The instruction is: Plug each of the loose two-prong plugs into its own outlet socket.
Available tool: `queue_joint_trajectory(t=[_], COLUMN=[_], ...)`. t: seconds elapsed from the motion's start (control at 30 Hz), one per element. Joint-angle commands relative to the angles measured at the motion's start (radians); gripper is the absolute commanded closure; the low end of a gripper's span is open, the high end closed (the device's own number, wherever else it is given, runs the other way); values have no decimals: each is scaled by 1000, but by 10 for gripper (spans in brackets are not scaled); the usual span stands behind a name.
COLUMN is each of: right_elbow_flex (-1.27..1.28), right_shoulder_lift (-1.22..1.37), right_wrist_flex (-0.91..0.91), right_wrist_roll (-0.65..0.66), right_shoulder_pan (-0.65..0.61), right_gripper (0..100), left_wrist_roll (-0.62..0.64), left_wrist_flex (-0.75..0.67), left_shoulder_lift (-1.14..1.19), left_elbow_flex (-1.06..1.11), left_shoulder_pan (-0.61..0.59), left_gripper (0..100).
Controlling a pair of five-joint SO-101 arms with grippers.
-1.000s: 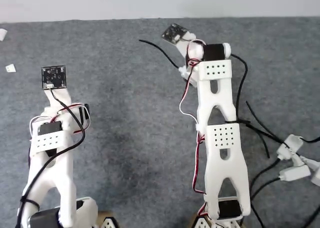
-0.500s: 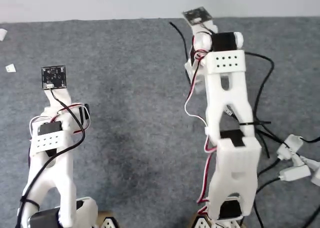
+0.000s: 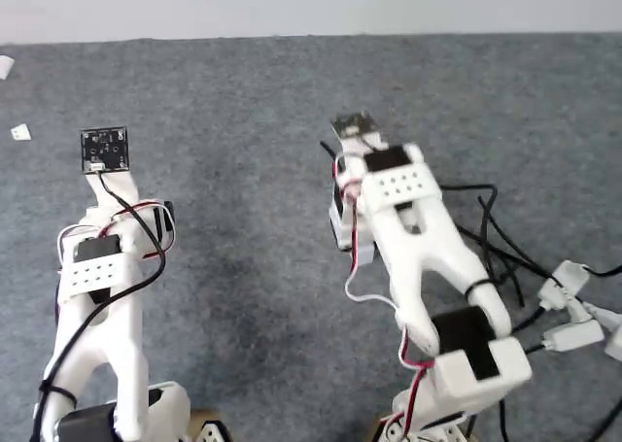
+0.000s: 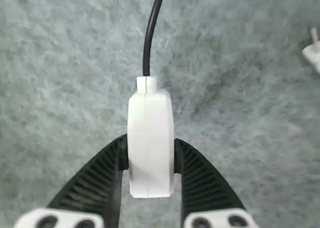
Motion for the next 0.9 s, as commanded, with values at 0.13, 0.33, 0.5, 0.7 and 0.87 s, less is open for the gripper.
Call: queue_joint_trajectory(t=[0.13,0.33,0.5,0.7,0.87], right_elbow_flex=[127,115,23,92,213], right_shoulder_lift=[-82,-71,-185,-228,-228], right_wrist_flex=[-163,-140,12,-85,-229], right_wrist_roll=[-31,-31,-40,-152,-140], right_shoulder_pan=[-24,-21,13,140,136], right_gripper=[843,731,806,988,989], left_wrist_roll=[-11,-11,-11,-11,-11], left_wrist_flex=[-26,-26,-26,-28,-28], left_shoulder_lift=[-18,-18,-18,-18,-18], left_elbow_flex=[-18,-18,-18,-18,-18], left_shoulder_pan=[-6,-6,-6,-6,-6], left_gripper=[805,805,805,805,805])
